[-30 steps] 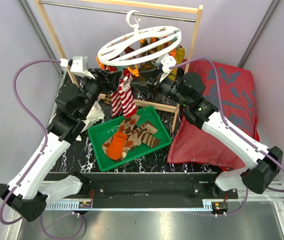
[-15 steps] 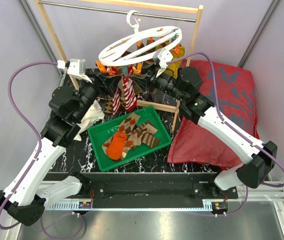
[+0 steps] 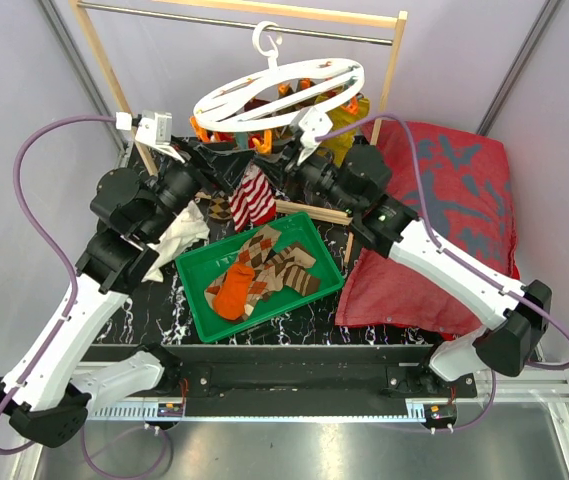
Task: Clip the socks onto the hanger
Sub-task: Open the clamp at the hanger.
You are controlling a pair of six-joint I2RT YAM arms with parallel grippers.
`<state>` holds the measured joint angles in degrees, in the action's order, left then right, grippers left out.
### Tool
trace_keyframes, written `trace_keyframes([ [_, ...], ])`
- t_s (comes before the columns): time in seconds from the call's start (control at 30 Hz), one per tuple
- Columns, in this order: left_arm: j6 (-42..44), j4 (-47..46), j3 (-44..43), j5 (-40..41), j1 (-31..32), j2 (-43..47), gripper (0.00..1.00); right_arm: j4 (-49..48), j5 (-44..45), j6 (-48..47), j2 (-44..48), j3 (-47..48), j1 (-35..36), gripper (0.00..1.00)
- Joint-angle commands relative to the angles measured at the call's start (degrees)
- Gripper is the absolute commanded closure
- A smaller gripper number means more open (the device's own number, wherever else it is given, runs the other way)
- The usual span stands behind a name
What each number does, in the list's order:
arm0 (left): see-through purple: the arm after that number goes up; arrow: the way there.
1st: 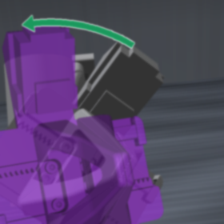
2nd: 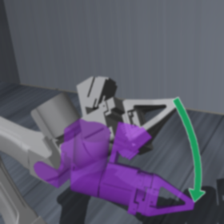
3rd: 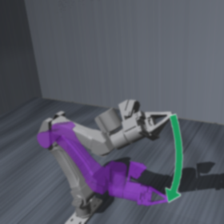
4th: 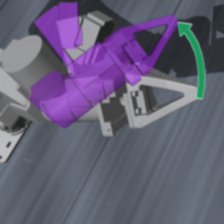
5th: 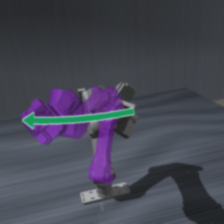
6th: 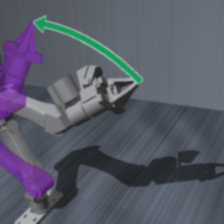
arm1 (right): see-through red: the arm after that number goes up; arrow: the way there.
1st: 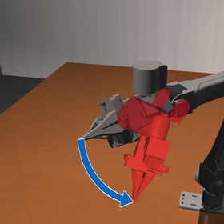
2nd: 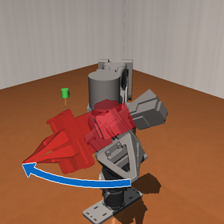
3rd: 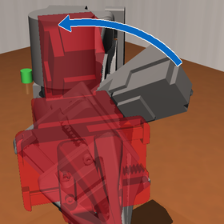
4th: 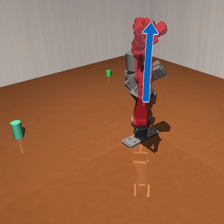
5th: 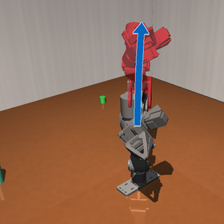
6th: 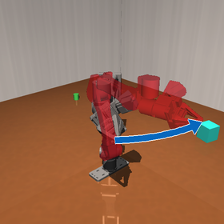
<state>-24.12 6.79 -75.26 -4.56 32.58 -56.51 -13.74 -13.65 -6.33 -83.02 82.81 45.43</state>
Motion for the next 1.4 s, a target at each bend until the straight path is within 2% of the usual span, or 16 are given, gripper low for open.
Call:
trace_keyframes([
  [0.0,-0.8,-1.9,-2.6,2.1,1.4,-0.6,0.37,-2.1,11.8,-6.1,-0.6,-0.3,5.5,0.82],
  [0.13,-0.2,-1.8,-1.0,8.2,1.4,-0.2,0.40,-3.1,19.3,-9.7,-1.8,-0.4,8.5,0.81],
  [0.57,-3.0,0.2,-0.2,13.3,1.5,-2.1,0.64,-7.6,28.4,-16.4,-6.4,-0.8,12.4,0.78],
  [0.83,-5.8,4.0,-0.6,16.2,1.5,-3.7,0.67,-10.3,31.8,-20.3,-8.7,-0.9,13.3,0.76],
  [1.0,-7.0,5.7,-1.2,16.9,1.5,-5.0,0.78,-11.5,33.7,-22.7,-9.7,-0.9,14.2,0.72],
  [1.07,-7.0,6.1,-2.0,17.0,1.5,-5.6,0.85,-11.5,33.4,-22.9,-9.7,-1.3,14.2,0.71],
  [1.2,-6.7,6.1,-2.6,17.9,1.5,-6.2,1.00,-9.9,30.7,-20.9,-8.5,-2.2,14.2,0.57],
  [1.23,-6.5,6.1,-2.5,18.2,1.5,-6.2,1.00,-9.6,30.4,-20.3,-7.9,-2.8,14.2,0.50],
  [1.33,-5.7,6.4,-2.6,19.2,1.5,-6.1,1.00,-8.8,28.5,-18.5,-5.9,-4.7,14.1,0.39],
  [1.37,-5.4,6.4,-2.6,19.4,1.4,-6.0,1.00,-8.7,28.0,-17.8,-5.4,-5.1,13.9,0.38],
])
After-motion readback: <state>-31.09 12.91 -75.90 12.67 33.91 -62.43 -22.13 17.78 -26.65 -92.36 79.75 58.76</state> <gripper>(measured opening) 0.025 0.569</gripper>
